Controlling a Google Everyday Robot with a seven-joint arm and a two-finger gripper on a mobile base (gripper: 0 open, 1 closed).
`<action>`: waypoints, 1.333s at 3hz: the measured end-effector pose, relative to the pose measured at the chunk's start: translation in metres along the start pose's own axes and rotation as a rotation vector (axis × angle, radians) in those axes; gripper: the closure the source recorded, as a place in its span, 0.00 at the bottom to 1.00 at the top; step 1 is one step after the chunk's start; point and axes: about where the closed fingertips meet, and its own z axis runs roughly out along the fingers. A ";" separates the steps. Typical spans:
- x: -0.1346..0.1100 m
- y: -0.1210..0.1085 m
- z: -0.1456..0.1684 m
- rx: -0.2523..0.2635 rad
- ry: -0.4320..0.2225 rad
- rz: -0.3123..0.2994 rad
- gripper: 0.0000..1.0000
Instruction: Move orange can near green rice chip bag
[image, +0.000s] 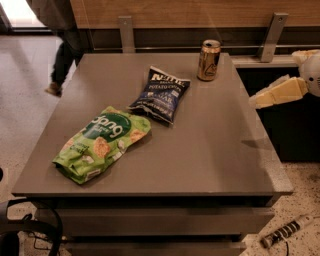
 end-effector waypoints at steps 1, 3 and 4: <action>-0.020 -0.042 0.020 0.131 -0.199 0.096 0.00; -0.032 -0.066 0.036 0.193 -0.299 0.154 0.00; -0.036 -0.070 0.077 0.117 -0.361 0.169 0.00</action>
Offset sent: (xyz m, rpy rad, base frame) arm 0.0859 -0.0349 0.0289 0.2954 -0.3007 -0.2864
